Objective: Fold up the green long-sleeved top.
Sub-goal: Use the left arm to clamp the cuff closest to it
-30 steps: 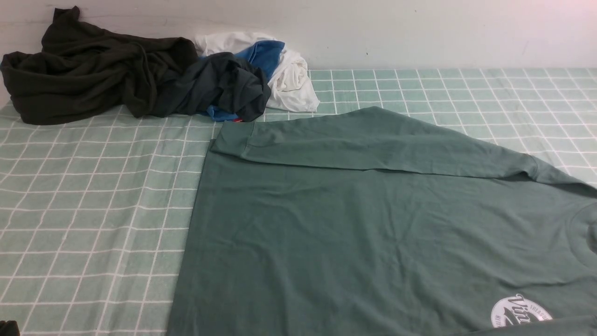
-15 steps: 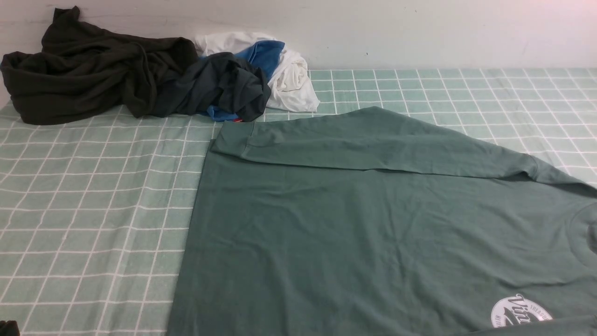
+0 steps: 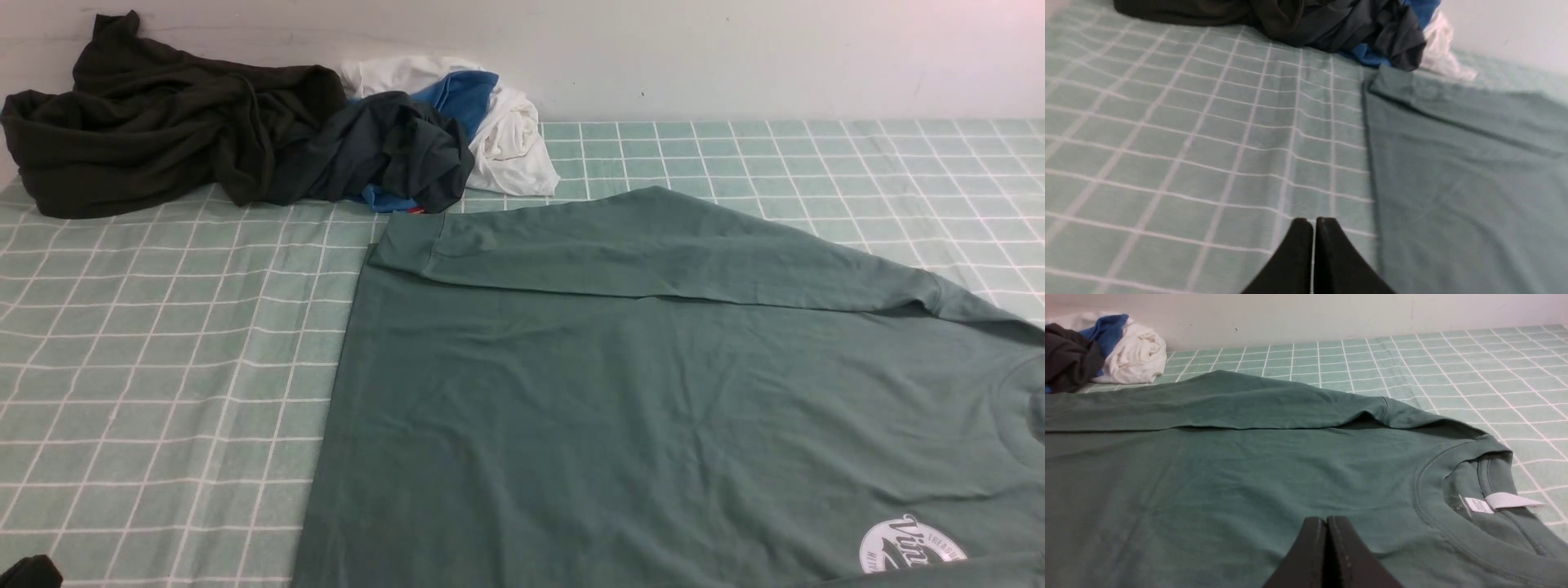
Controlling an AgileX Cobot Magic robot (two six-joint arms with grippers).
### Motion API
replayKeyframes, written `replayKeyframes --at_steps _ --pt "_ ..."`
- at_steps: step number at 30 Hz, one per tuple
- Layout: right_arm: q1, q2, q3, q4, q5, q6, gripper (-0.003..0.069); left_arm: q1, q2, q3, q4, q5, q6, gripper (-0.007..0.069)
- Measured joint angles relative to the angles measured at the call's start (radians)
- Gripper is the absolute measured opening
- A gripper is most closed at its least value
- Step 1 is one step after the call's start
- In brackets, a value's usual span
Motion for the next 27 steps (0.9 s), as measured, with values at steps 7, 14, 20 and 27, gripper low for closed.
replayKeyframes --at_steps 7,14,20,27 --pt "0.000 0.000 0.001 0.434 0.000 -0.001 -0.0014 0.000 0.000 0.000 -0.411 -0.029 -0.143 -0.0003" --pt "0.000 0.000 0.000 0.966 -0.019 -0.007 -0.0014 0.000 0.000 0.000 -0.486 -0.034 -0.160 -0.0003" --pt "0.000 0.000 0.001 1.040 -0.049 -0.096 -0.0014 0.000 0.000 -0.015 -0.519 -0.002 -0.059 -0.0003" --pt "0.000 0.005 -0.047 1.025 -0.031 -0.368 -0.0014 0.000 0.050 -0.272 -0.473 0.196 0.412 -0.0003"
